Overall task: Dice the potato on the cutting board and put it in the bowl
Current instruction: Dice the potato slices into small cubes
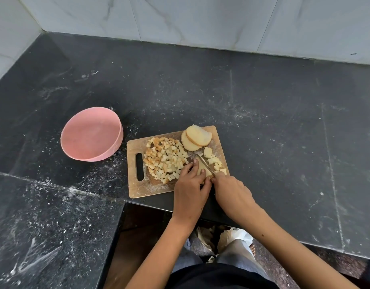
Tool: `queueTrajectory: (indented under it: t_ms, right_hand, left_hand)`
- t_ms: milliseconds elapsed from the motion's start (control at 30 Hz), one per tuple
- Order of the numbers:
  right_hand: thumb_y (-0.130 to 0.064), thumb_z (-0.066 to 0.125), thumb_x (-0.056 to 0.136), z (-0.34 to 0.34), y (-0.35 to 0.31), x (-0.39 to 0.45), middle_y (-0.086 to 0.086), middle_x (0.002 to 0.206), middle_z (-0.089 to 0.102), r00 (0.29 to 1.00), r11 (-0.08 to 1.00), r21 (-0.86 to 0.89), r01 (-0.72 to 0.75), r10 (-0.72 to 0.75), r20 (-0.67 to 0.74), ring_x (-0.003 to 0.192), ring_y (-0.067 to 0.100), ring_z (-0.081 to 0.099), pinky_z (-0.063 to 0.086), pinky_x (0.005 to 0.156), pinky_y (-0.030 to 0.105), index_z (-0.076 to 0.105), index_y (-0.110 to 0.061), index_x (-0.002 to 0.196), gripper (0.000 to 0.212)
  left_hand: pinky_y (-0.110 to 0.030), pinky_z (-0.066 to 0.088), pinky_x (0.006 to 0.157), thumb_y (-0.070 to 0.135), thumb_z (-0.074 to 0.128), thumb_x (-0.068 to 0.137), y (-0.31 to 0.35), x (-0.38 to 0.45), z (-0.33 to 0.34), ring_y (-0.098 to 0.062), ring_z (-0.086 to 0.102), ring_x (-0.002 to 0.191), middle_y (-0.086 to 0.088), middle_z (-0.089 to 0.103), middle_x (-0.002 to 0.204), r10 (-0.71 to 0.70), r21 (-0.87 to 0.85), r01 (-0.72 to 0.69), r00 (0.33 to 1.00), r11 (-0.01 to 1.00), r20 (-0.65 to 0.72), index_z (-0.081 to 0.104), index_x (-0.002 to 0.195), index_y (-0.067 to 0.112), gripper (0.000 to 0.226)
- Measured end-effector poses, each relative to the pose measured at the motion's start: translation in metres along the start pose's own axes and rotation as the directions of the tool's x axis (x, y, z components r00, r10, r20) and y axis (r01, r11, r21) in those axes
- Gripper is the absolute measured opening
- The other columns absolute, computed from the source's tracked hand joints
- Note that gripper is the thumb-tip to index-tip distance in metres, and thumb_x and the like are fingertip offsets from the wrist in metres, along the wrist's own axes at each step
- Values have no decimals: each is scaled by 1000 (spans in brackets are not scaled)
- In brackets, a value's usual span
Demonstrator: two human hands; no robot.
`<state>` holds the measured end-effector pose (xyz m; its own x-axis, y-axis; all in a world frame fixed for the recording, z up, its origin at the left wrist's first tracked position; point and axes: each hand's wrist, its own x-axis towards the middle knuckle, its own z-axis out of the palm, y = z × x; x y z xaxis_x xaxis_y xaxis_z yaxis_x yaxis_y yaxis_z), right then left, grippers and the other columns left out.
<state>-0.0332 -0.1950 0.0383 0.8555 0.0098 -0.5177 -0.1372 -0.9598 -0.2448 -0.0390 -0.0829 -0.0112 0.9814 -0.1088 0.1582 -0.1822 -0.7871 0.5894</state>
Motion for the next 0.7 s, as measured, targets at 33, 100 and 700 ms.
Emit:
queueTrajectory:
  t_ms: [33, 100, 700]
  right_hand:
    - [-18, 29, 103, 0, 1, -2, 12, 112, 56, 1000, 1000, -9, -5, 5, 7, 101, 33, 59, 38, 69, 34, 44, -9, 116, 22]
    - [-17, 28, 103, 2, 5, -4, 13, 113, 58, 1000, 999, -32, -14, 15, 24, 102, 34, 59, 38, 69, 35, 41, -7, 121, 24]
    - [-30, 22, 105, 7, 19, -18, 13, 101, 58, 998, 999, 39, 6, -9, 61, 98, 35, 59, 41, 71, 37, 38, -12, 107, 24]
  left_hand:
    - [-27, 42, 93, 7, 79, 77, 0, 0, 0, -32, 60, 114, -18, 65, 120, -2, -2, 2, 1000, 1000, -2, 75, 98, 2, 22]
    - [-27, 42, 93, 5, 79, 76, -1, 0, 1, -32, 60, 114, -17, 66, 120, -5, -7, 4, 1000, 1000, -11, 75, 97, 2, 22]
    - [-31, 44, 95, 5, 77, 77, 2, -3, 4, -32, 59, 117, -17, 65, 121, -26, -7, 26, 999, 1000, -23, 75, 100, 2, 23]
